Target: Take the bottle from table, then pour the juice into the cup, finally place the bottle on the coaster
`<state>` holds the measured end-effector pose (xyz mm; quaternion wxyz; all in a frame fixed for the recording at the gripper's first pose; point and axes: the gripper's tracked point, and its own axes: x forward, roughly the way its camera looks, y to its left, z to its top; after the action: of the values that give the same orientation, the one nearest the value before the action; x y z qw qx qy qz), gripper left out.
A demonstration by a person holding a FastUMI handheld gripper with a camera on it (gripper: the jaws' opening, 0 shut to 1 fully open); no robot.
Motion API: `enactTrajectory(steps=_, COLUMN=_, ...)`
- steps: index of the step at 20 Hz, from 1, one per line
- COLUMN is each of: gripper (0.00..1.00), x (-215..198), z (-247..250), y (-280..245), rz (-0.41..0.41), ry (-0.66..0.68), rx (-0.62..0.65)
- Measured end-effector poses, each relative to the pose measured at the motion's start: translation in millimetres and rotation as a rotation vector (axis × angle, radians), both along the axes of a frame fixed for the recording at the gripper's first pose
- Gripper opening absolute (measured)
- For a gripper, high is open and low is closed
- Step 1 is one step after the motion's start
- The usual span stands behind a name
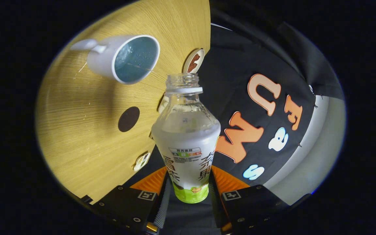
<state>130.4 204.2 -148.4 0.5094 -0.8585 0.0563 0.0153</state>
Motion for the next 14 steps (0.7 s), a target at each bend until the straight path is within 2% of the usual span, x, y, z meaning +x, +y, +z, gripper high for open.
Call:
enactTrajectory(steps=2, gripper=0.58, x=-1, z=-13, y=-3, rz=-0.011, ry=0.027, rx=0.075)
enactTrajectory(steps=4, gripper=0.59, x=-3, z=-27, y=-5, rz=-0.034, ry=0.069, rx=0.204)
enactTrajectory(steps=8, gripper=0.59, x=-11, z=-25, y=8, rz=-0.016, ry=0.072, rx=0.416)
enactTrajectory(steps=14, gripper=0.59, x=-8, z=-18, y=13, rz=-0.078, ry=0.141, rx=0.909)
